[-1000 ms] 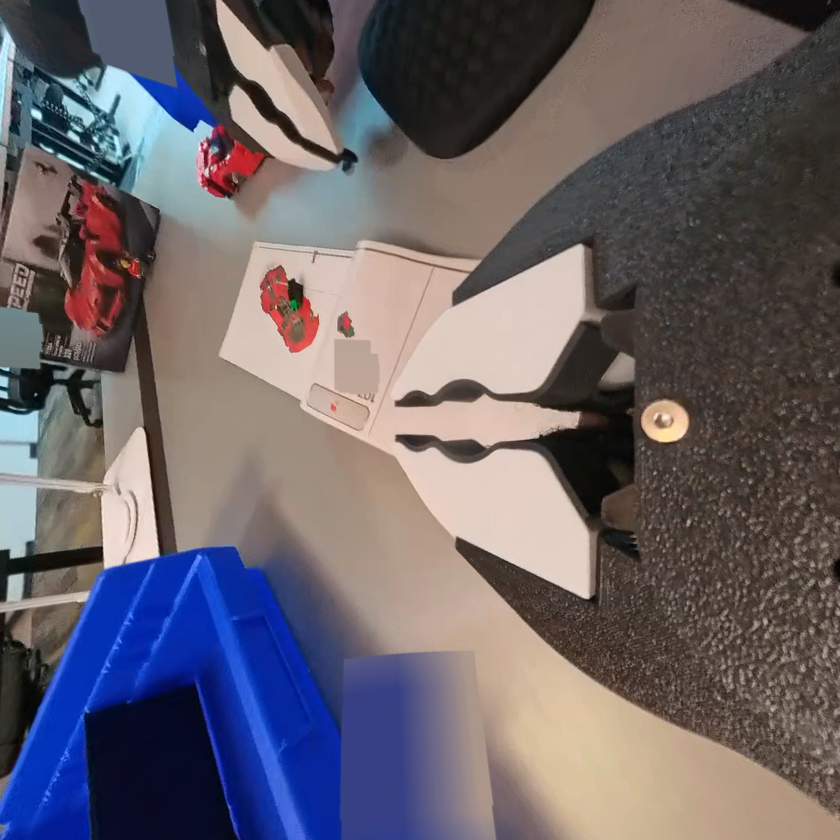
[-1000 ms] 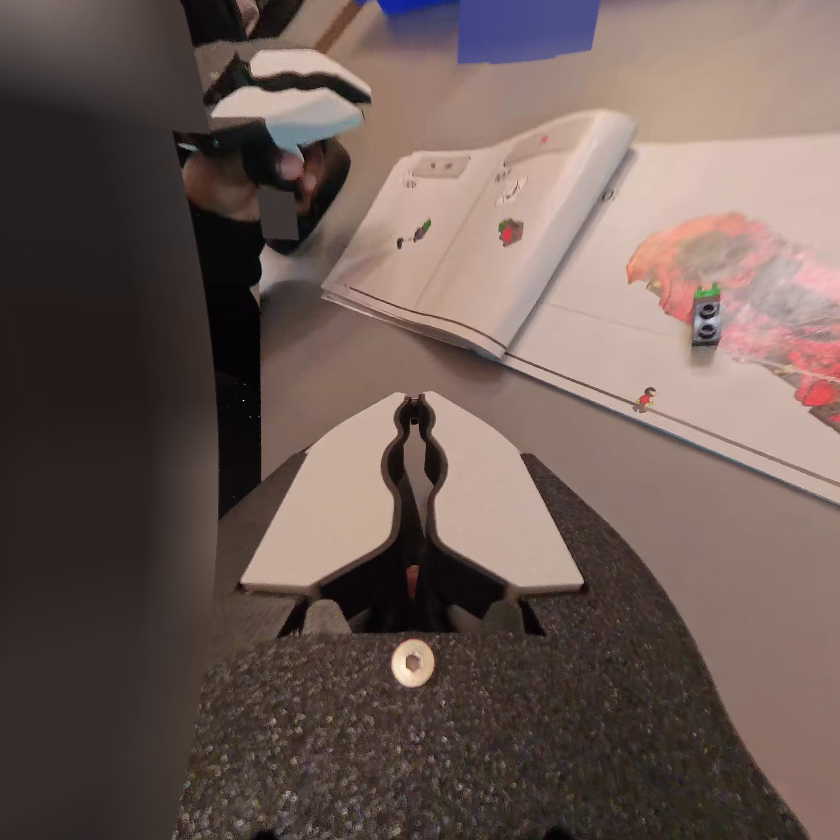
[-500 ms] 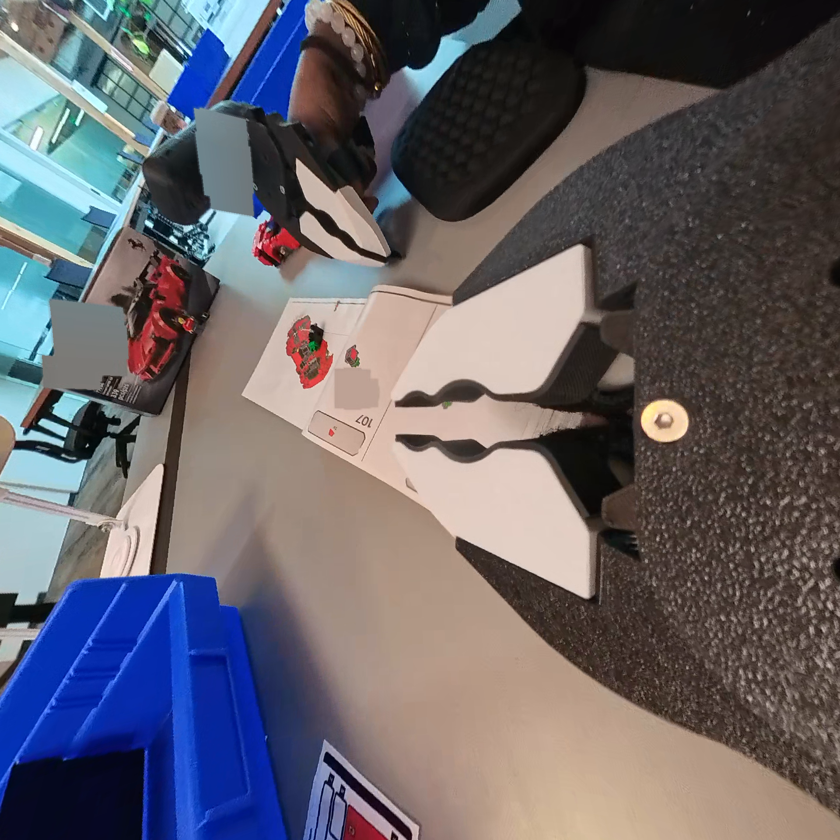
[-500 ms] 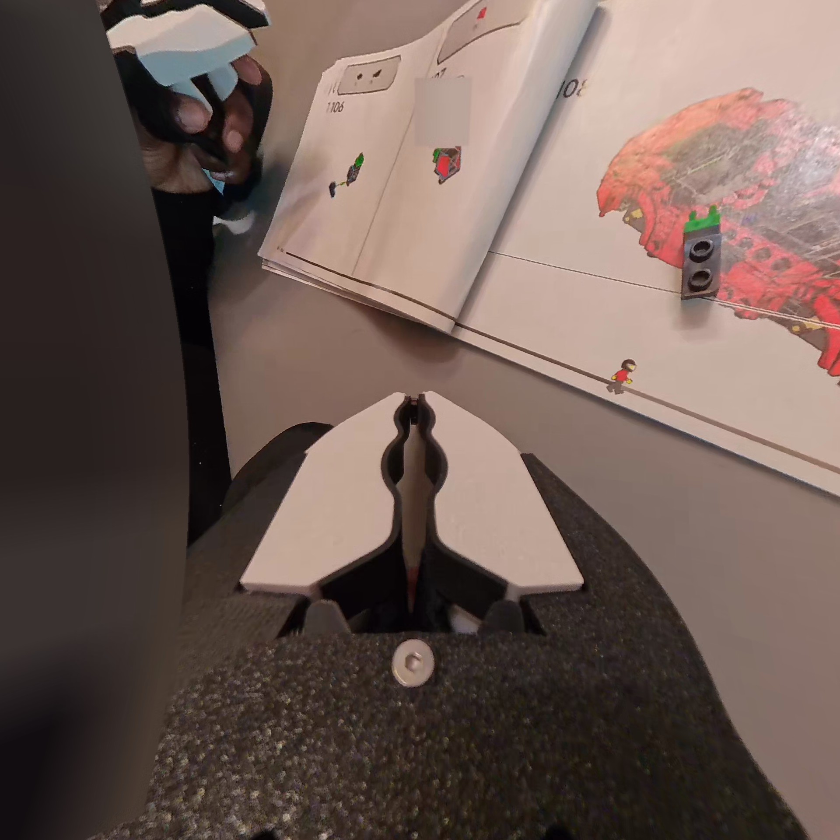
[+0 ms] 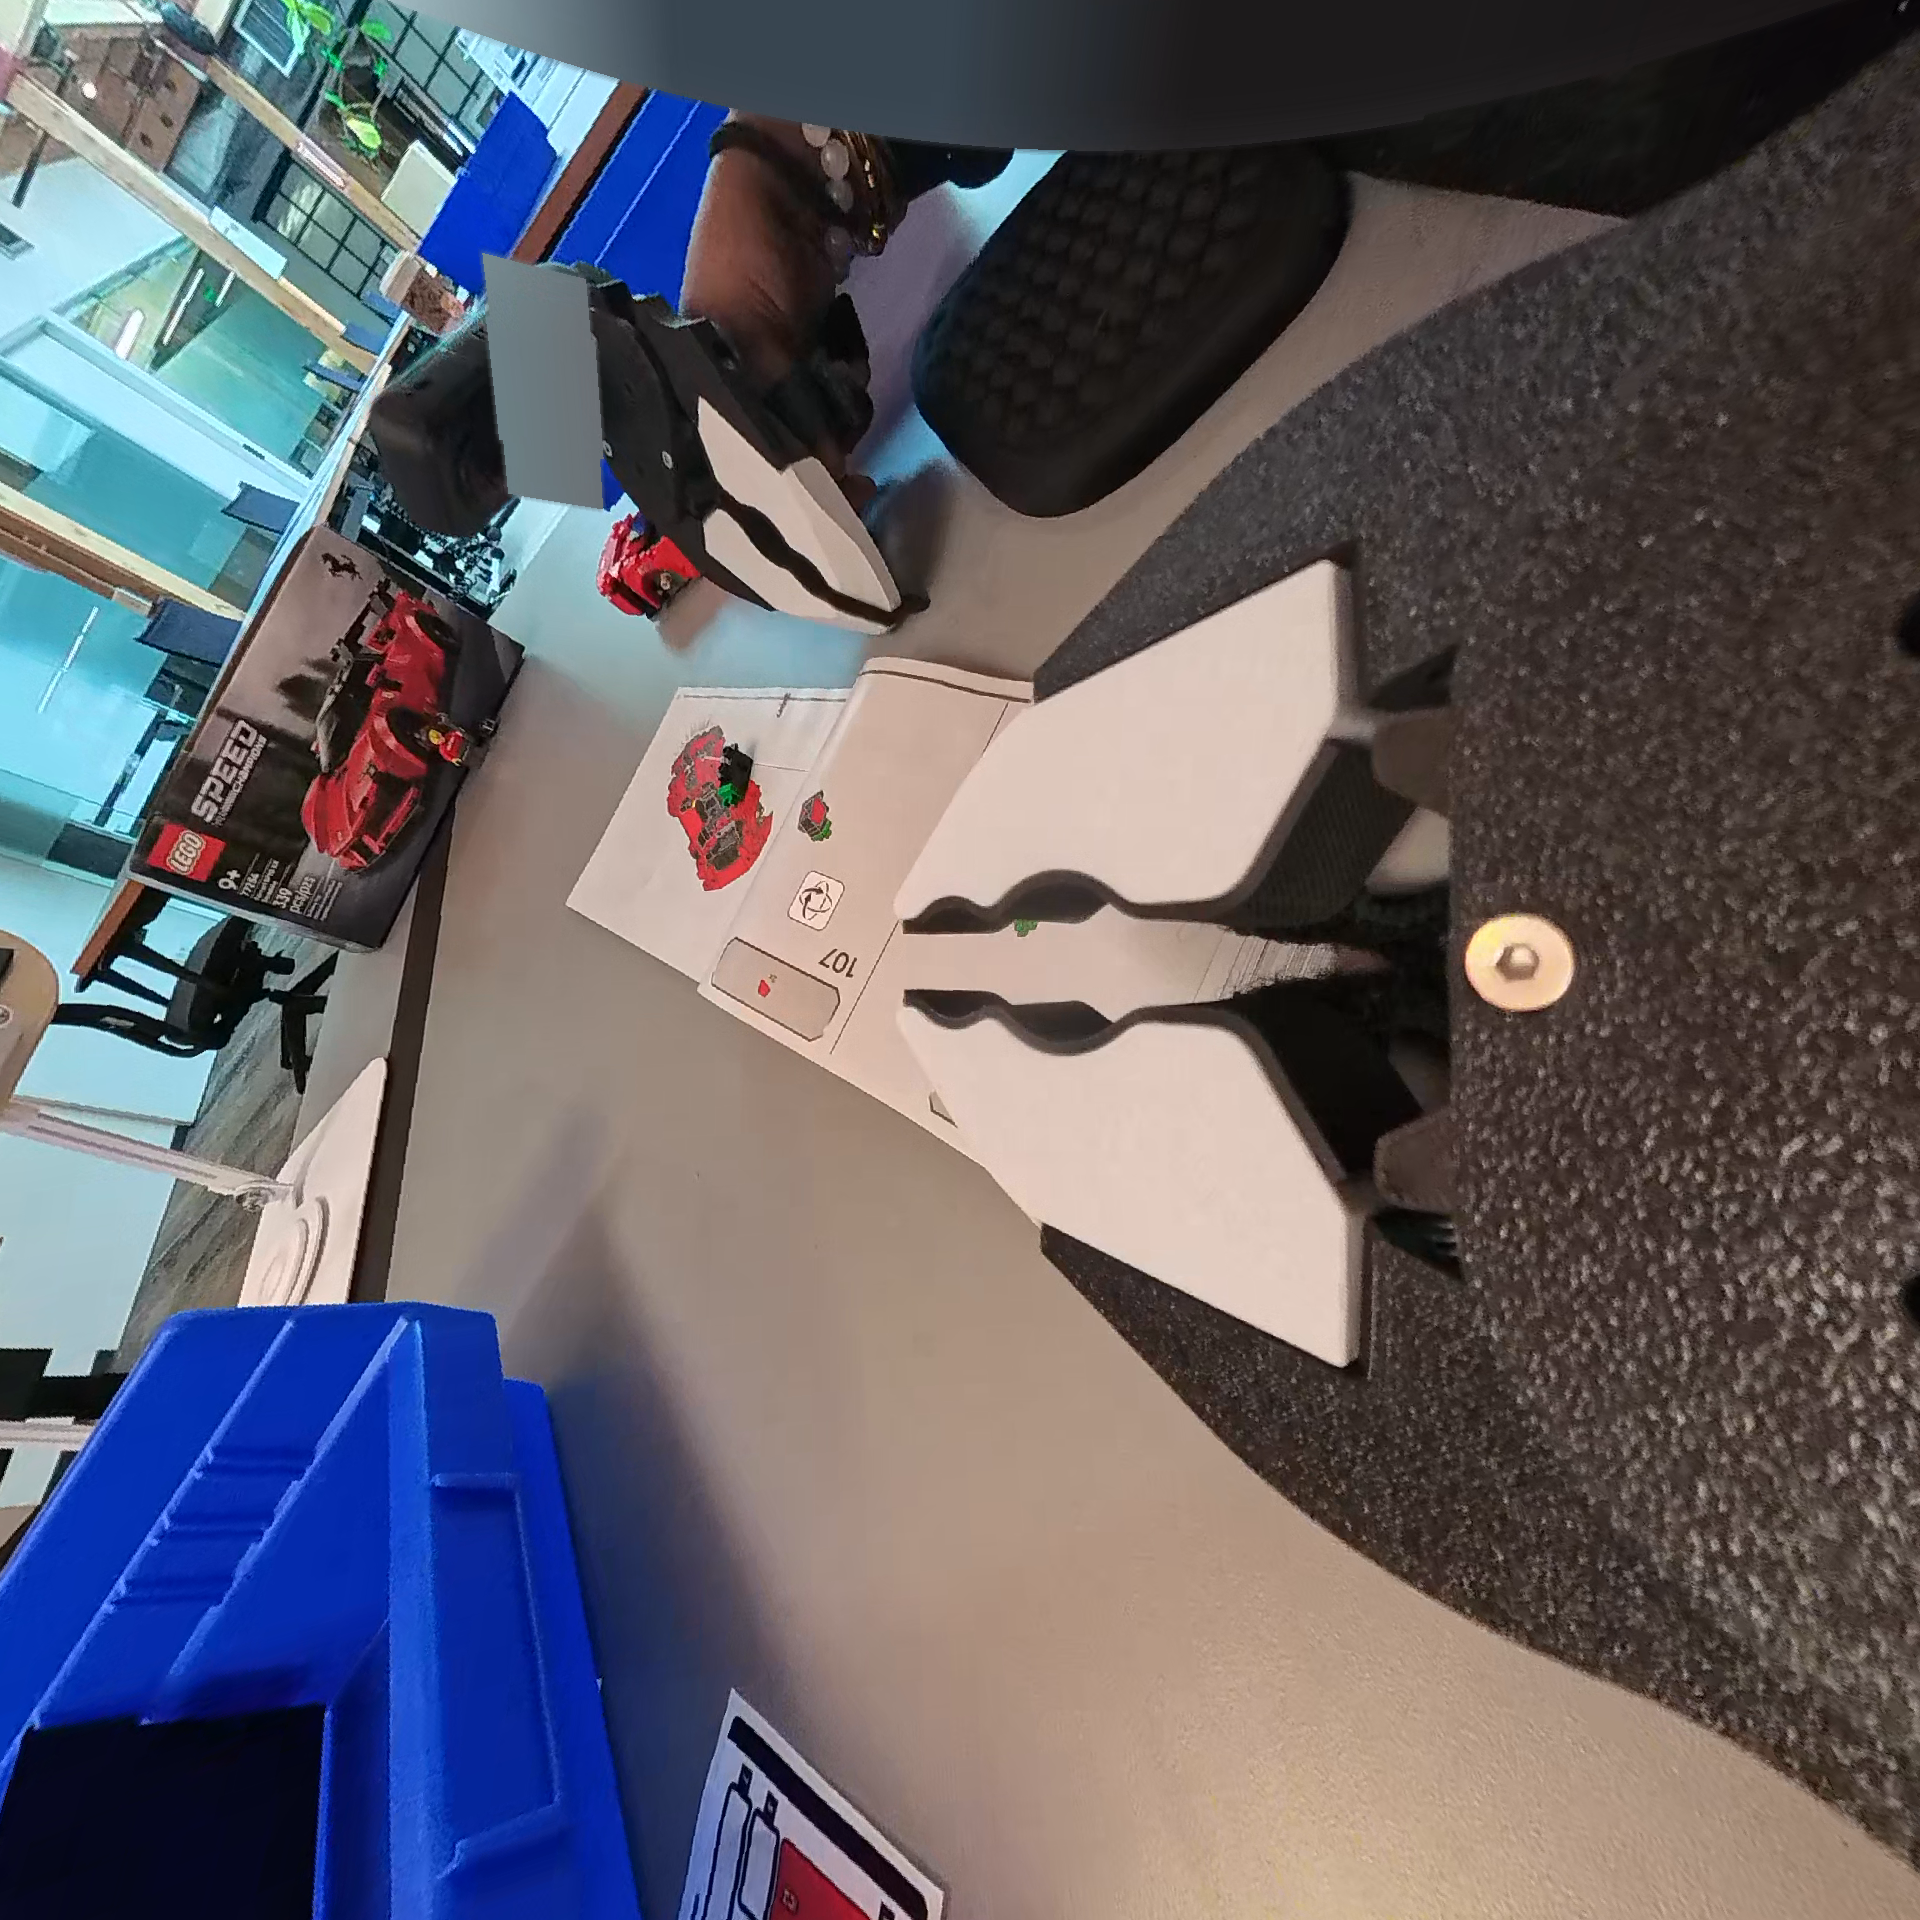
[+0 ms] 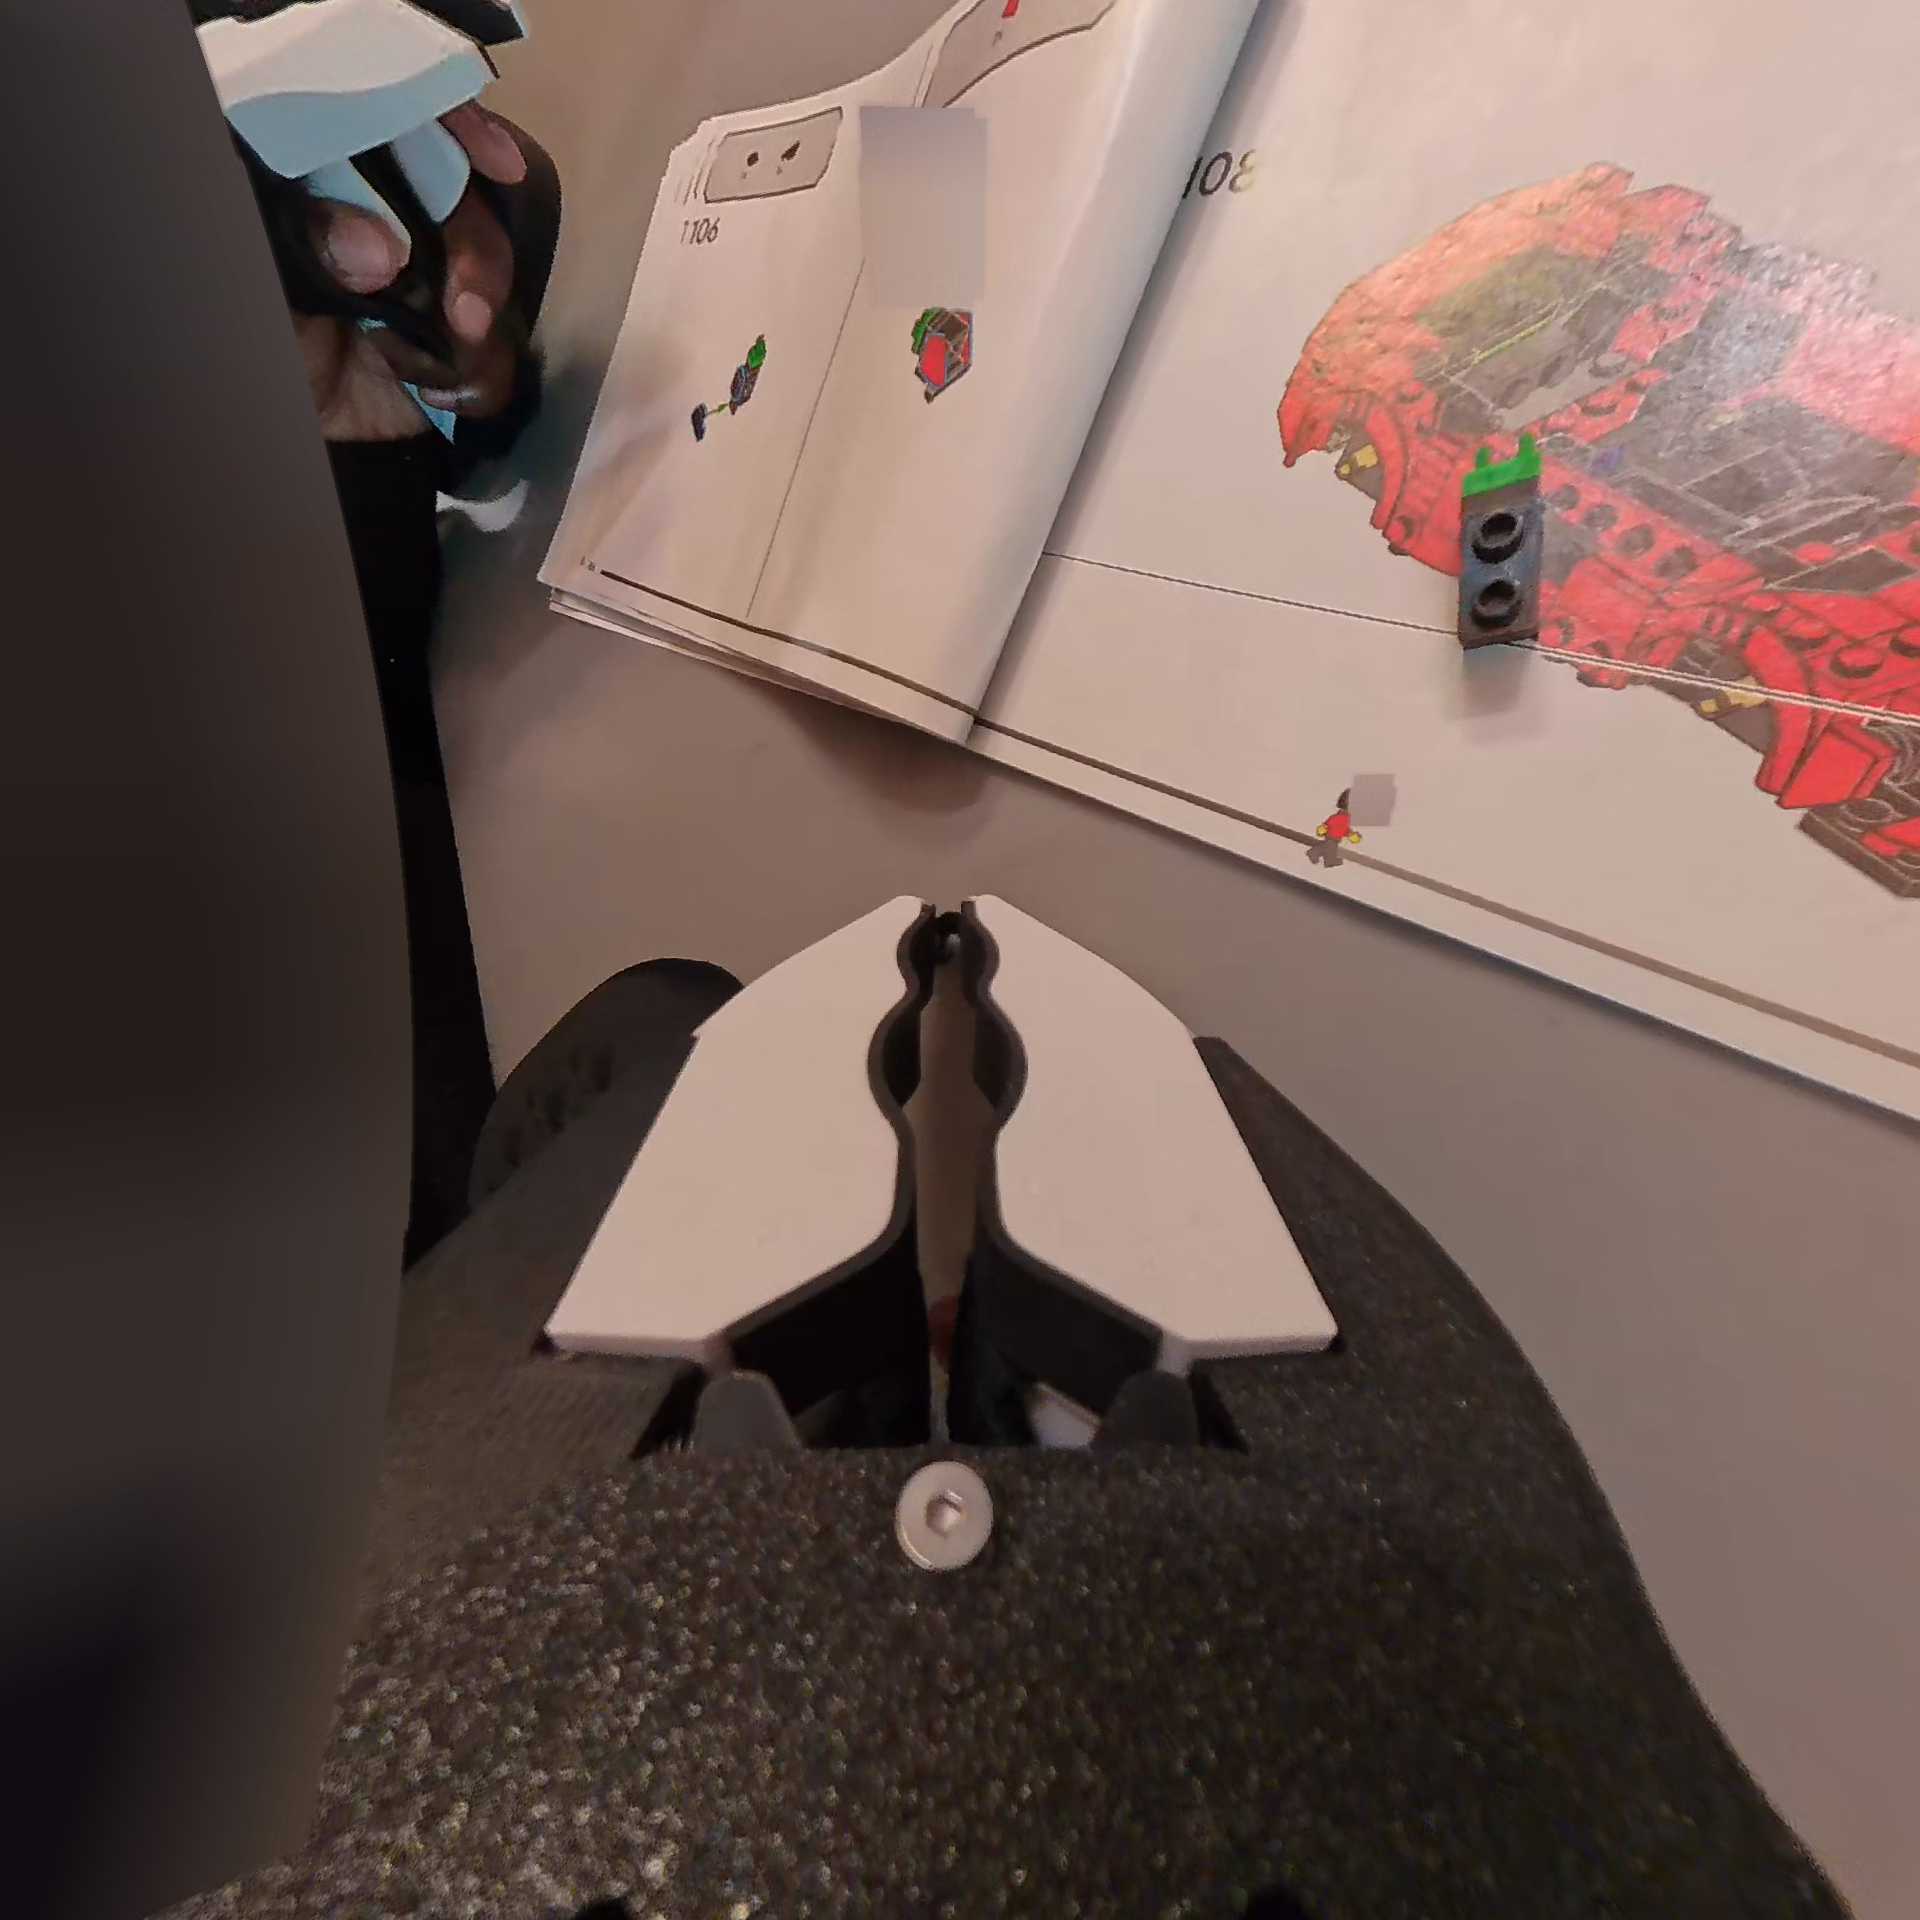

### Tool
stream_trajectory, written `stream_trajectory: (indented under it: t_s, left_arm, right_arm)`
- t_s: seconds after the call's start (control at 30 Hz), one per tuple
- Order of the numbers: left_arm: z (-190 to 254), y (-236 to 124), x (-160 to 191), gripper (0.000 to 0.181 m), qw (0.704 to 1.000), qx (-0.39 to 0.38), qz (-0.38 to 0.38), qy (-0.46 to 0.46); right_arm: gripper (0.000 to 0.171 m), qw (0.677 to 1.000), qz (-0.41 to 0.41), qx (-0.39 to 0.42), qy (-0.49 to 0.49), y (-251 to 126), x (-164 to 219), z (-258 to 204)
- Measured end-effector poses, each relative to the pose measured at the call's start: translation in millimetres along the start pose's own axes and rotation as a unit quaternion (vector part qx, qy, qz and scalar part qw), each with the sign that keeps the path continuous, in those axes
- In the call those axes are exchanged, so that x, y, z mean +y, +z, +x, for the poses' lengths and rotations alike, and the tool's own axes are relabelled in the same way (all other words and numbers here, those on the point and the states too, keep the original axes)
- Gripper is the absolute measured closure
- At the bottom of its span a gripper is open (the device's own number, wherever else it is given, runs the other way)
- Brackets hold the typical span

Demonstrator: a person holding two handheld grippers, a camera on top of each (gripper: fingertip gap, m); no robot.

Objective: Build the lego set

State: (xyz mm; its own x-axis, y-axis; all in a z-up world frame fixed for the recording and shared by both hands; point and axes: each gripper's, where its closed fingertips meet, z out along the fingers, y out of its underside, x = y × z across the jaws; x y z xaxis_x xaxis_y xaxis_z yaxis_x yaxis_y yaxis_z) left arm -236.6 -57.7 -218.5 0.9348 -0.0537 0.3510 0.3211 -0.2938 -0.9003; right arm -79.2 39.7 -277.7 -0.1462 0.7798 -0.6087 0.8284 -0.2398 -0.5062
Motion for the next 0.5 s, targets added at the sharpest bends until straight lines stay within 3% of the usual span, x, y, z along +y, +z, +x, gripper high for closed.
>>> stream_trajectory:
  t_s: [0.03, 0.5]
  left_arm:
    - [-0.1, 0.1, 0.2, 0.172, 1.000, 0.000, -0.001, 0.000]
    - [-0.2, 0.9, 1.2, 0.172, 1.000, 0.001, -0.005, -0.002]
  right_arm:
    - [0.166, 1.000, 0.001, 0.001, 0.002, 0.0, 0.2, 1.1]
    - [0.166, 1.000, 0.002, 0.005, 0.002, 0.3, 0.0, 1.1]
